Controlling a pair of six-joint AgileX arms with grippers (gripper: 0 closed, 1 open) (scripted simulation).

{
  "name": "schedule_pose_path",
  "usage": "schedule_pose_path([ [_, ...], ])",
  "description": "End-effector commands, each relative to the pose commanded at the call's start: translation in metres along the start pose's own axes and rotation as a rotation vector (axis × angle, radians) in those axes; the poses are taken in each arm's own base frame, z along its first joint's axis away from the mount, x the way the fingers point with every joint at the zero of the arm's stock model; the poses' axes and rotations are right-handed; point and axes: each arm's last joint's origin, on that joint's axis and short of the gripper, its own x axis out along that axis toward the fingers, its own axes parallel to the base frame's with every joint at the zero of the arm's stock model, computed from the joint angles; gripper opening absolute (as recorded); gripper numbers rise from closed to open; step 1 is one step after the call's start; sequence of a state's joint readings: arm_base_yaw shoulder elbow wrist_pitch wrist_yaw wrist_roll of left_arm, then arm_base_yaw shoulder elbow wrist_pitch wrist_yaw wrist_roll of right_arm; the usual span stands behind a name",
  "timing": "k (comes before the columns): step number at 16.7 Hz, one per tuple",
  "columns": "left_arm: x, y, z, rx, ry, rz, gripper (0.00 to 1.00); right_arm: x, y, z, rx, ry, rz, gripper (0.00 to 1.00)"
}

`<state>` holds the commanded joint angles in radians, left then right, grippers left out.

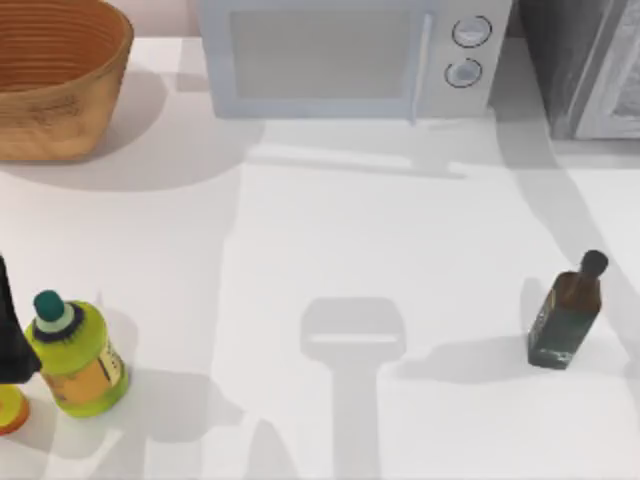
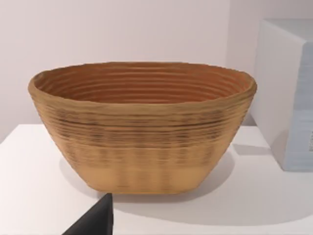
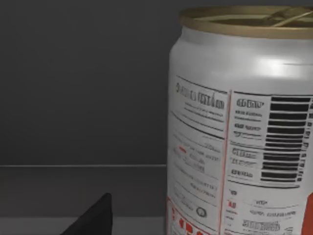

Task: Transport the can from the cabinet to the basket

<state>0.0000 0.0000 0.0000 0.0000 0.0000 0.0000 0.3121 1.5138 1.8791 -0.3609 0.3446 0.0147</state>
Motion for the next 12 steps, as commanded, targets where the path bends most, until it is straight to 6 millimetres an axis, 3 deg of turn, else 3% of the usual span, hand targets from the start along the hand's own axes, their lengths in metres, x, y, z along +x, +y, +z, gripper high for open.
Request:
schedule_pose_path([
  [5, 0.000, 0.000, 0.000, 0.000, 0.000, 0.000, 1.00, 0.039, 0.000, -0.001, 0.000, 0.000, 0.000, 1.00],
  [10, 0.000, 0.000, 0.000, 0.000, 0.000, 0.000, 1.00, 0.044, 0.000, -0.001, 0.000, 0.000, 0.000, 1.00],
  [12, 0.000, 0.000, 0.000, 0.000, 0.000, 0.000, 1.00, 0.044, 0.000, -0.001, 0.000, 0.000, 0.000, 0.85],
])
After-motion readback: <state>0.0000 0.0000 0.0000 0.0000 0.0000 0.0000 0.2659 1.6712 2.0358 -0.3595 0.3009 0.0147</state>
